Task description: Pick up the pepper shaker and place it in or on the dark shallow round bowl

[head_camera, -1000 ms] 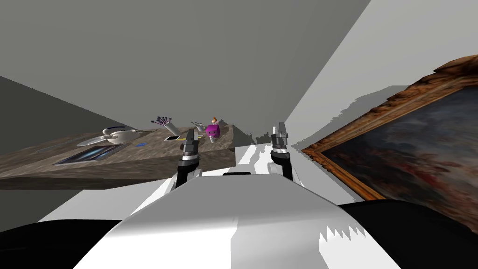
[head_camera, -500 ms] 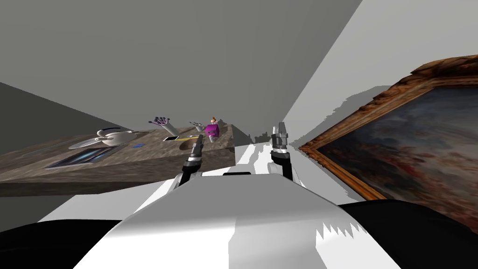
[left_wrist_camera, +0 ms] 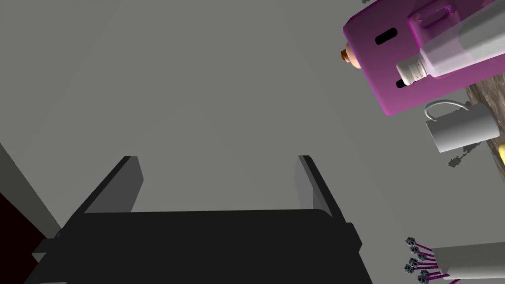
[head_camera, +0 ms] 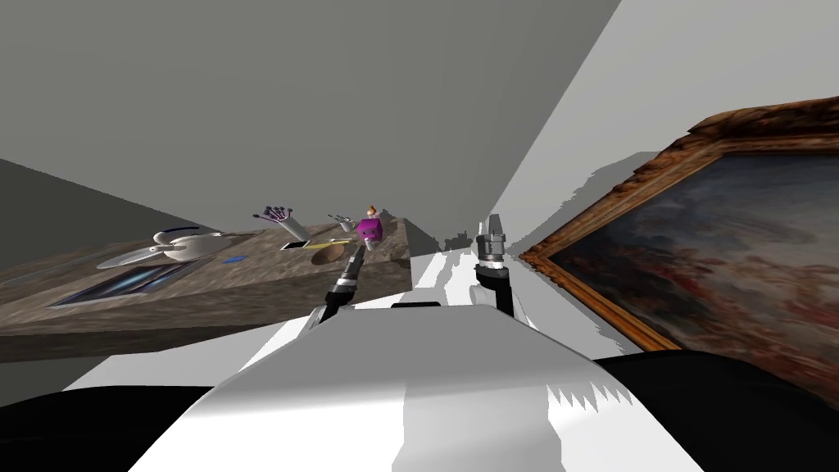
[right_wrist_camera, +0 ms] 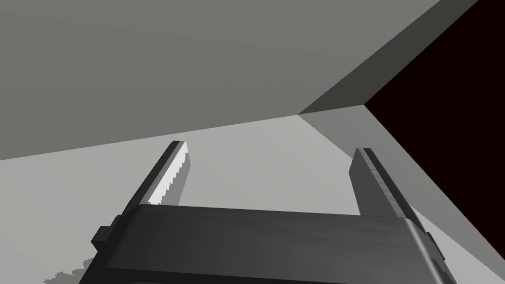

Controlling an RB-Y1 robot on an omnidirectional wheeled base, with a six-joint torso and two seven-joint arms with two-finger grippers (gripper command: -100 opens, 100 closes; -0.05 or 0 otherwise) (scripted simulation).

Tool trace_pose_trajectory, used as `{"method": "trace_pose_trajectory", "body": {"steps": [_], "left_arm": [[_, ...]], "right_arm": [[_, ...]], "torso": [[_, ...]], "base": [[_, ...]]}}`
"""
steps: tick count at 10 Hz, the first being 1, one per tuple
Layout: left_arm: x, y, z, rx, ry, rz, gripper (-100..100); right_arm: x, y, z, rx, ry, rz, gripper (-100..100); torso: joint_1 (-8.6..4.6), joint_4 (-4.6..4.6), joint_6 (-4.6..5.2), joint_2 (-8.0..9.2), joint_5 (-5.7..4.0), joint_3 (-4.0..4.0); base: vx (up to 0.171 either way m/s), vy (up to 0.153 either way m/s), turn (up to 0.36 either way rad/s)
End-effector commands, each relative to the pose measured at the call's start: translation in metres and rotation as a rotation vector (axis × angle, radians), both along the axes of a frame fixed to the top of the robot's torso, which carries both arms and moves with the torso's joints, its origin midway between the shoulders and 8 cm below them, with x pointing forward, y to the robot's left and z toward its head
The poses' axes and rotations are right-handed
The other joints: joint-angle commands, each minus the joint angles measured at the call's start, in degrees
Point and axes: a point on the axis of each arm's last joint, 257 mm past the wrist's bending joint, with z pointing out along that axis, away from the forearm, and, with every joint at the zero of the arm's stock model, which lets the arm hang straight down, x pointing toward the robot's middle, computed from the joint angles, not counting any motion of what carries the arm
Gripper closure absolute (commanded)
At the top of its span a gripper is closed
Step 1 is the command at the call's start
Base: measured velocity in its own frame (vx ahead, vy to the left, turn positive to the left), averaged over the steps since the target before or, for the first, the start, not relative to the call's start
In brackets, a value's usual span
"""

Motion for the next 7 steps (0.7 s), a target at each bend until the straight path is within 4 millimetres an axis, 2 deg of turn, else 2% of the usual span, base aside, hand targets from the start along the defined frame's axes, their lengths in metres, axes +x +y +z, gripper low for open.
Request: {"method": "trace_pose_trajectory", "body": {"steps": [1,4,5,7], "left_arm": [[0.005,0.004,-0.020,0.050,0.059,0.011,-100],[0.010,0.017,-0.063,0.148,0.166,0.033,-100],[0.010,0.017,-0.063,0.148,0.166,0.033,-100],[0.012,0.029,-0.088,0.220,0.233,0.050,-100]], "right_arm": [[0.000,0.000,0.000,0.000,0.000,0.000,0],[0.000,0.000,0.000,0.000,0.000,0.000,0],[0.000,0.000,0.000,0.000,0.000,0.000,0],[0.000,0.000,0.000,0.000,0.000,0.000,0]], "torso": [[0.00,0.00,0.00,0.00,0.00,0.00],[-0.01,-0.01,0.01,-0.06,-0.01,-0.03],[0.00,-0.01,-0.01,-0.07,-0.01,-0.04],[-0.01,-0.02,0.00,-0.09,-0.01,-0.05]], "base": [[-0.008,0.000,-0.062],[0.003,-0.001,-0.055],[0.009,0.000,-0.015],[0.015,-0.003,-0.052]]}}
